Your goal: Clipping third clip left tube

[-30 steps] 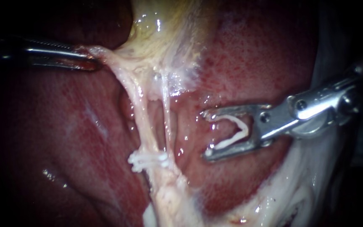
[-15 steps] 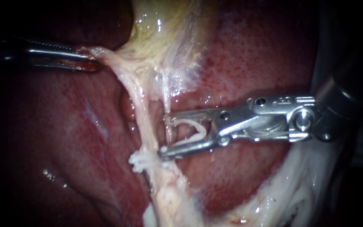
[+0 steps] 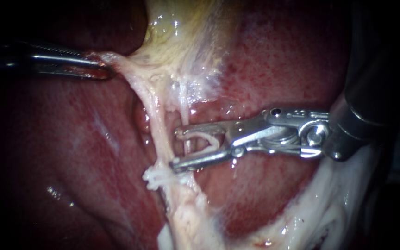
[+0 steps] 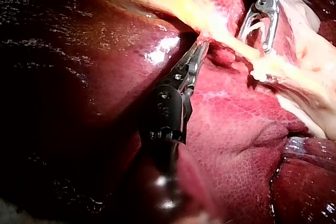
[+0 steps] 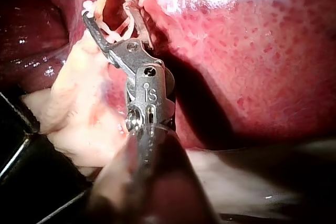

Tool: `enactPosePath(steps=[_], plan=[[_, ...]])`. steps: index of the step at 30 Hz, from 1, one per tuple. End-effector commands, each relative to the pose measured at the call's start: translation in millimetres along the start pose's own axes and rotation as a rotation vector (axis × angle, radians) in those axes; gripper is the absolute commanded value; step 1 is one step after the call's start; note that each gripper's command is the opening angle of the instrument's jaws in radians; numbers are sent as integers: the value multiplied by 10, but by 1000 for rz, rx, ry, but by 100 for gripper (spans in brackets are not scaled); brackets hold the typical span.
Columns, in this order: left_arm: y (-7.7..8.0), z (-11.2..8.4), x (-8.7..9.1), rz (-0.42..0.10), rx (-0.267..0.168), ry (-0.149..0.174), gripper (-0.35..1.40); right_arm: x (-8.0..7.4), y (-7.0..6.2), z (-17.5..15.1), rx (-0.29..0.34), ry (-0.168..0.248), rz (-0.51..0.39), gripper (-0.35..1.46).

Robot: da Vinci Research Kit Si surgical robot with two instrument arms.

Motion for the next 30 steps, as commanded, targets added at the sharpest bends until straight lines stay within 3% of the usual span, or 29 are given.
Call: enactPosePath(steps=[1,4,11,21,30], plan=[[0,0,0,0,0,0,-35,0,1,2,6,1,-2,48],[0,0,0,0,0,0,-35,0,1,8,25,10,3,49],[0,0,0,0,0,0,-35,13,-1,27,91,75,37,48],[0,1,0,0,1,0,-35,39,-6,45,112,133,56,48],[0,2,0,0,2,0,-35,75,-28,34,128,154,74,45]])
